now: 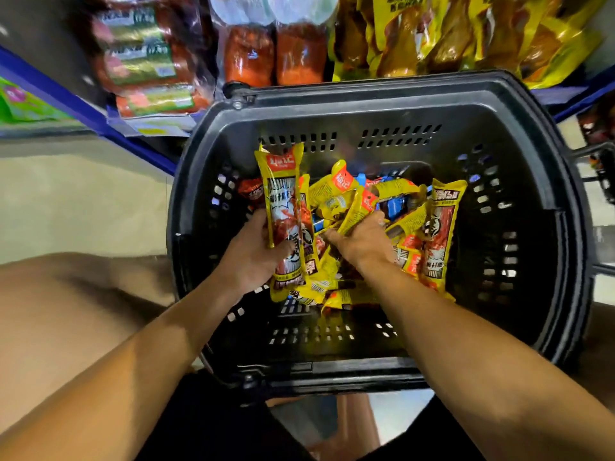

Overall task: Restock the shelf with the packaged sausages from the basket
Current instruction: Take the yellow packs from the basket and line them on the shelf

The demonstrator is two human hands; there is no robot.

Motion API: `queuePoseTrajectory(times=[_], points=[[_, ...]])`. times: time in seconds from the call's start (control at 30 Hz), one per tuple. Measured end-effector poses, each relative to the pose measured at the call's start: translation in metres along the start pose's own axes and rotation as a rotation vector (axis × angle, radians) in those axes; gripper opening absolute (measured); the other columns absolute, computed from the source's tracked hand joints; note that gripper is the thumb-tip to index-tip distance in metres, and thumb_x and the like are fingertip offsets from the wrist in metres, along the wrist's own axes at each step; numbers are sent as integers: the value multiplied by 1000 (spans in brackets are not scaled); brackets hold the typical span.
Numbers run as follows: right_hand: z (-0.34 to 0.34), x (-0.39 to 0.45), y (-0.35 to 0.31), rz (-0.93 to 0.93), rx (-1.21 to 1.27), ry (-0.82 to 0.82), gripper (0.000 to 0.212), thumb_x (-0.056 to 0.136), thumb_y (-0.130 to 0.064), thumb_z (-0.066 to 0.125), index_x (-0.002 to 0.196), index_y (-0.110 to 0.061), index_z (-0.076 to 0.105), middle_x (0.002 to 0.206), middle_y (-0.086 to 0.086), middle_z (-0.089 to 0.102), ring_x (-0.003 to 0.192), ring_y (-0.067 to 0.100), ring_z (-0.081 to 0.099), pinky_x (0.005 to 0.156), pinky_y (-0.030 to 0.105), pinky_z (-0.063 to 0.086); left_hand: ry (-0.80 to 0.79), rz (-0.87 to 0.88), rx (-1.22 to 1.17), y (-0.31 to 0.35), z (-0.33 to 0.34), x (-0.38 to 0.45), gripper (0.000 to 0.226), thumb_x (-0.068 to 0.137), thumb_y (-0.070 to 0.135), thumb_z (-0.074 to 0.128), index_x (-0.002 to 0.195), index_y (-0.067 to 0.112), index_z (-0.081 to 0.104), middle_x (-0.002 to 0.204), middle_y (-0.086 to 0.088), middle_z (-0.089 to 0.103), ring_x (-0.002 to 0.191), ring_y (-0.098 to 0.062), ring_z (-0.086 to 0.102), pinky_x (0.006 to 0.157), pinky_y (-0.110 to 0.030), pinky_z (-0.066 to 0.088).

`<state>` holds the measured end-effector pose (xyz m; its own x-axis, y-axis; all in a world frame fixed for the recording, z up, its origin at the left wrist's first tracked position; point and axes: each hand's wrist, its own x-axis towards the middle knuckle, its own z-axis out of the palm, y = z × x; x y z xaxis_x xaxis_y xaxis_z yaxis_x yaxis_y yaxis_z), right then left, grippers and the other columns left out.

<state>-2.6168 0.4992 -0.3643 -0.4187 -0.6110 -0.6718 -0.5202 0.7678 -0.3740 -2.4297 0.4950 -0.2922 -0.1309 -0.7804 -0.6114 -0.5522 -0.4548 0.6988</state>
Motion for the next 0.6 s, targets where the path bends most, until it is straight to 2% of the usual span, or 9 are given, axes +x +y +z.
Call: queuePoseTrajectory(times=[0.07, 0.13, 0.2, 0.3, 0.4, 0.47, 0.53, 0.6], points=[[0, 3, -2, 31, -16, 8, 90, 75, -54, 77, 134, -8, 27, 124, 13, 60, 115, 37, 60, 91, 43, 48, -19, -5, -7, 0, 1, 1, 48, 88, 14, 67, 131, 21, 47, 115, 6, 65, 108, -13, 61, 100, -45, 47], [-1, 5, 1, 48, 39, -46, 91, 79, -49, 75, 140, -5, 26, 127, 14, 59, 118, 38, 57, 95, 41, 46, -21, 5, 2, 1, 1, 2, 48, 88, 15, 67, 131, 21, 47, 116, 6, 65, 109, -13, 61, 101, -46, 47], [-5, 6, 6, 61, 211, -102, 82, 81, -42, 74, 142, -8, 31, 125, 10, 59, 116, 33, 57, 97, 40, 48, -14, 21, 9, 0, 2, 4, 46, 87, 17, 67, 129, 25, 50, 114, 7, 66, 108, -13, 62, 99, -46, 49], [-19, -3, 10, 62, 578, -116, 58, 82, -27, 71, 134, -20, 46, 114, 5, 66, 100, 24, 64, 90, 40, 52, -6, 44, 0, 4, 4, 1, 41, 88, 19, 67, 124, 34, 54, 106, 13, 68, 101, -7, 63, 94, -42, 52], [-36, -11, 9, 18, 759, -136, 60, 82, -32, 67, 138, -33, 44, 117, 2, 65, 99, 22, 66, 90, 39, 51, -23, 71, -53, 9, 6, -5, 38, 90, 16, 65, 120, 37, 55, 105, 14, 69, 99, -8, 65, 95, -41, 51], [-51, -21, 8, 18, 903, -162, 49, 92, -27, 59, 139, -29, 42, 111, 8, 66, 90, 26, 66, 81, 43, 54, -53, 117, -65, 15, 7, -9, 40, 92, 16, 63, 126, 33, 55, 114, 13, 68, 105, -8, 64, 100, -41, 49], [-63, -31, 11, -20, 1046, -217, 32, 100, -22, 48, 131, -23, 47, 100, 12, 67, 80, 27, 67, 77, 49, 56, -85, 171, -61, 21, 7, -14, 47, 93, 19, 61, 137, 30, 49, 126, 13, 62, 116, -5, 58, 106, -38, 44], [-71, -44, 14, -81, 1085, -265, 23, 104, -27, 42, 124, -24, 52, 92, 12, 68, 74, 27, 67, 69, 46, 58, -102, 216, -56, 28, 9, -21, 52, 96, 23, 57, 145, 30, 40, 135, 11, 57, 124, -6, 52, 109, -38, 40]])
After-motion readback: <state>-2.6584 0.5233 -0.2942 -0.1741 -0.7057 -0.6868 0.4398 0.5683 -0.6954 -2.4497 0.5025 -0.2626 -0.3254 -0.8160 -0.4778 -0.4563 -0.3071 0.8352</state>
